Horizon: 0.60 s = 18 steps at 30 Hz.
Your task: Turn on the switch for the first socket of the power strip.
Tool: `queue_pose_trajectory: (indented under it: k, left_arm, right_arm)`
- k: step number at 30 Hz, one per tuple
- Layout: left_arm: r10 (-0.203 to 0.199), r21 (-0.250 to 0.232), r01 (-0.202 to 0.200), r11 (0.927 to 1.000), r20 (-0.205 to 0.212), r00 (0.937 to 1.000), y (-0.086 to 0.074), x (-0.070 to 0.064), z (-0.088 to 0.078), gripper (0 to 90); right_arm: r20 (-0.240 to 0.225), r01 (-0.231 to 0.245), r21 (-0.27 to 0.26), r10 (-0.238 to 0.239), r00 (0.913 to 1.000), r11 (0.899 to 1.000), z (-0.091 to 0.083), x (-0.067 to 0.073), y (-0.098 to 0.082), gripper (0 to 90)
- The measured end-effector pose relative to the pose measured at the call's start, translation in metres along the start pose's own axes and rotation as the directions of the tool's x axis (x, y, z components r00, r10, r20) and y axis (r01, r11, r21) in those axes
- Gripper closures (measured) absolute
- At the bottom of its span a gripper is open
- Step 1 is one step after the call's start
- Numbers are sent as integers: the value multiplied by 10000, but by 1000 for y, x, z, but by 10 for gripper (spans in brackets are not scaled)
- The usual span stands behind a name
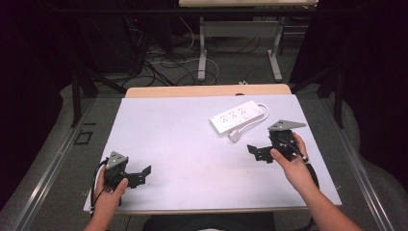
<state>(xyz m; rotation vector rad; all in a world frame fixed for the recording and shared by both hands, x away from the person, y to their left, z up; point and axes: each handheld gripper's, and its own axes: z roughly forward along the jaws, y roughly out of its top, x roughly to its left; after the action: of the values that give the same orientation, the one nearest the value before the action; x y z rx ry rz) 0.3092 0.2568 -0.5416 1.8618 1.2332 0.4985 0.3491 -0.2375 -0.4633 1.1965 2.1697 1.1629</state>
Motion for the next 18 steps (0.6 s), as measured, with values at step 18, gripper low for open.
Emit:
queue_pose_trajectory:
  k: [18]
  left_arm:
    - [-21,13,21,10000,-29,10000,0,1,-1,5]
  right_arm:
    - [621,-382,-550,416,9972,9978,-25,-3,-49,0]
